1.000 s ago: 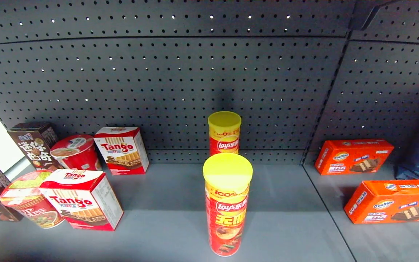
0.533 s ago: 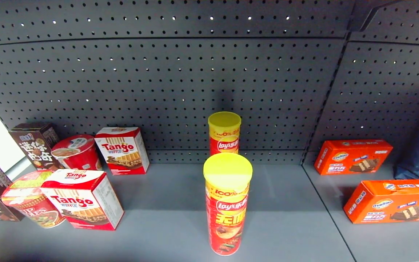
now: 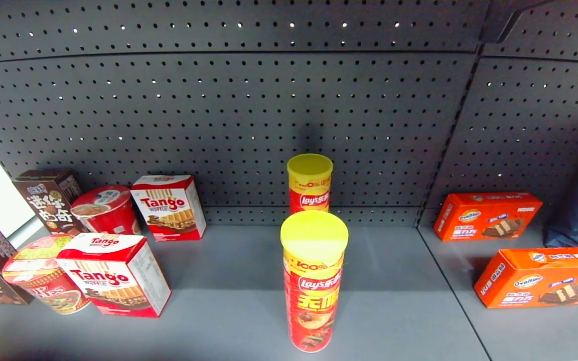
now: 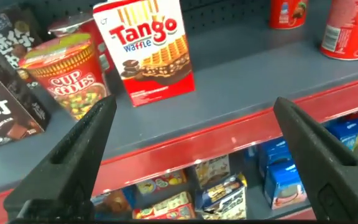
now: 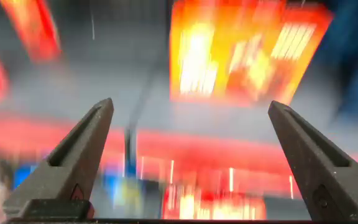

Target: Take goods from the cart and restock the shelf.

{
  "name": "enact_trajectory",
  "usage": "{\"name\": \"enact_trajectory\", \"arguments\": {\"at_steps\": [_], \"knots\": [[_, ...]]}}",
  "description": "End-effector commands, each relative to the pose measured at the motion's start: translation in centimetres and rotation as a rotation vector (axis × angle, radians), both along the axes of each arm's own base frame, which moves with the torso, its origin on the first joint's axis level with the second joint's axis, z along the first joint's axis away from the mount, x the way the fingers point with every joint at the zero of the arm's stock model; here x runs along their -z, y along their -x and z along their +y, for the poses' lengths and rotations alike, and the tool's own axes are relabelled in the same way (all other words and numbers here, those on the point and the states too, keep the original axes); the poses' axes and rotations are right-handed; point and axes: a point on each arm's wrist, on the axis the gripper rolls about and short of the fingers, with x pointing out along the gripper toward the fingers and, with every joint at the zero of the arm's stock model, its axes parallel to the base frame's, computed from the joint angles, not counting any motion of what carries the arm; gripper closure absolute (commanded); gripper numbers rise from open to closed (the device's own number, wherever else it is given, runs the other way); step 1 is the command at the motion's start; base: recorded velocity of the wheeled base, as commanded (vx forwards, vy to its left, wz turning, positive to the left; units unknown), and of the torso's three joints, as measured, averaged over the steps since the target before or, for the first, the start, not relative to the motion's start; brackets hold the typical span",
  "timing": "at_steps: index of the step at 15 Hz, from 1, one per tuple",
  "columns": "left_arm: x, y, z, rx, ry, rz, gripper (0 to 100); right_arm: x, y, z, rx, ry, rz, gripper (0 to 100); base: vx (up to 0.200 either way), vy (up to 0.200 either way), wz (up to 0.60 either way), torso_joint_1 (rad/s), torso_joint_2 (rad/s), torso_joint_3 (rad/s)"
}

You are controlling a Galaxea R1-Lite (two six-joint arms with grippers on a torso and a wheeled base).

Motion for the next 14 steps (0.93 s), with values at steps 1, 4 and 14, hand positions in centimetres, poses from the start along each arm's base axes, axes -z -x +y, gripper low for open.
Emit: {"name": "enact_trajectory", "arguments": {"at_steps": [1, 4, 14], "knots": [[0.03, 0.0, -0.02, 0.009, 0.001, 0.0, 0, 0.13, -0.07, 0.03, -0.01, -0.004, 0.011, 0, 0.0, 0.0, 0.0, 0.0, 0.0, 0.0], [0.03, 0.0, -0.02, 0.01, 0.004, 0.001, 0, 0.11, -0.07, 0.03, -0.008, -0.01, 0.011, 0, 0.0, 0.0, 0.0, 0.0, 0.0, 0.0], [0.02, 0.02, -0.03, 0.012, 0.007, 0.003, 0, 0.27, 0.64, 0.26, 0.141, -0.018, -0.082, 0, 0.0, 0.0, 0.0, 0.0, 0.0, 0.0]]}}
